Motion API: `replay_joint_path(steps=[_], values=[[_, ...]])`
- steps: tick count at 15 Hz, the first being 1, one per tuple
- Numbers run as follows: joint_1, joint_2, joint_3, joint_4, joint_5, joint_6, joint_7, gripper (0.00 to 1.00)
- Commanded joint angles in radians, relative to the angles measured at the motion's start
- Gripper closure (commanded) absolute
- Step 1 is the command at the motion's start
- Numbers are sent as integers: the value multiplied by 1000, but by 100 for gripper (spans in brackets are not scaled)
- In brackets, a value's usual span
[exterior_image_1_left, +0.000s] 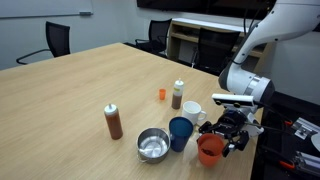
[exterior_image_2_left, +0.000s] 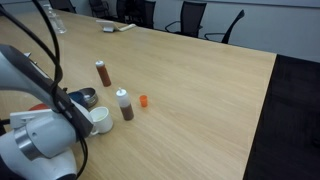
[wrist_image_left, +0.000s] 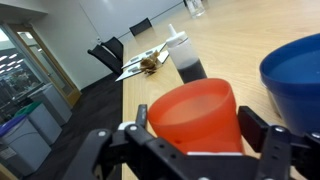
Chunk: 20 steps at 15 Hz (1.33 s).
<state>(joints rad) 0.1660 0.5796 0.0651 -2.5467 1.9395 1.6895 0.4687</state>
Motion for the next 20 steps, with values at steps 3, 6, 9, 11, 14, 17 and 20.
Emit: replay_joint_path(steps=[3,6,9,11,14,17,20], values=[[11,-213,15,-56,24,205,174,36],[21,-277,32,-31,12,311,301,36],[38,-333,58,-21,6,424,409,36],[49,-359,77,-21,-8,473,468,36],[61,-396,104,-34,-18,500,519,36],[67,-437,124,-64,6,475,498,36],[74,-488,143,-99,36,475,490,36]])
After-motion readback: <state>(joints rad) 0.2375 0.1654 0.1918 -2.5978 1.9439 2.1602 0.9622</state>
